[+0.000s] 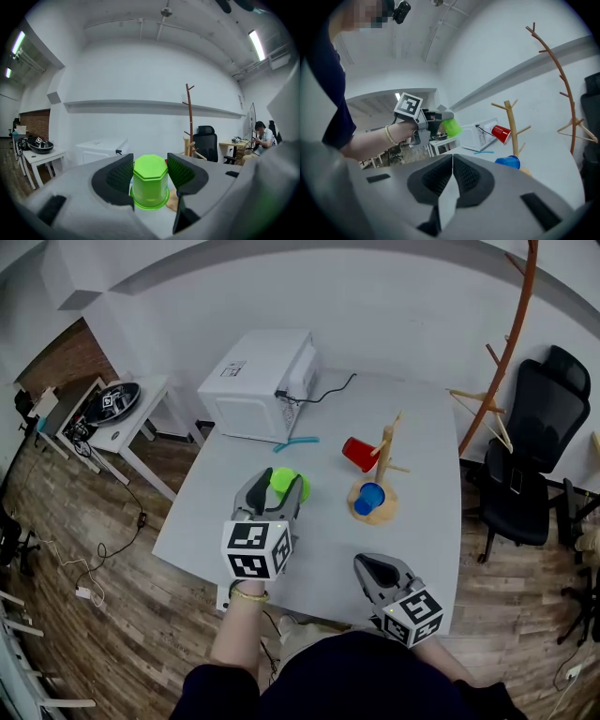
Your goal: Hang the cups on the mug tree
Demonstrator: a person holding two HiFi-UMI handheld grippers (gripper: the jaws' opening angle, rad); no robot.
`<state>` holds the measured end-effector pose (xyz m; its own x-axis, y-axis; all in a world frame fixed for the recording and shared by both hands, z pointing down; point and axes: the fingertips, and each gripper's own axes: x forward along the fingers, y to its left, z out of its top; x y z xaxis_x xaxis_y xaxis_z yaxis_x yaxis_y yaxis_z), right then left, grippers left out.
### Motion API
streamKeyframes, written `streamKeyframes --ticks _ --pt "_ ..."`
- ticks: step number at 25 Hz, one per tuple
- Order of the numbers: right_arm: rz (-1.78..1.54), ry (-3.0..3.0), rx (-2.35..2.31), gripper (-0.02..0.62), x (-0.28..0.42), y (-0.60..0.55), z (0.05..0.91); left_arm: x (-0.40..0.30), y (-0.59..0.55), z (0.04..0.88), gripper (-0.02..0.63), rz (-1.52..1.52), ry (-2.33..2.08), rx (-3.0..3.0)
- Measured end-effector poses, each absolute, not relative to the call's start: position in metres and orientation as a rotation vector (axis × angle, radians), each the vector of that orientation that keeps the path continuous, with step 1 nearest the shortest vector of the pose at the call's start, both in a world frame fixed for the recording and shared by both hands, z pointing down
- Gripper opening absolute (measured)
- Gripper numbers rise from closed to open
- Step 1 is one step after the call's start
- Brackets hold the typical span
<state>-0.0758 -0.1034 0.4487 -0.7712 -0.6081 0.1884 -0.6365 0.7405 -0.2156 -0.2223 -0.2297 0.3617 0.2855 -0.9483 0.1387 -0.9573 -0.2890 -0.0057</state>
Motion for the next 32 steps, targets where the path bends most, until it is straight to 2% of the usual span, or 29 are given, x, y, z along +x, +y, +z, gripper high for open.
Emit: streamKeyframes --ticks 32 --pt "0.39 -2.836 0.987 0.029 0.005 -0.101 0.461 -0.11 -0.246 0.287 0.239 0.031 -1.827 2.589"
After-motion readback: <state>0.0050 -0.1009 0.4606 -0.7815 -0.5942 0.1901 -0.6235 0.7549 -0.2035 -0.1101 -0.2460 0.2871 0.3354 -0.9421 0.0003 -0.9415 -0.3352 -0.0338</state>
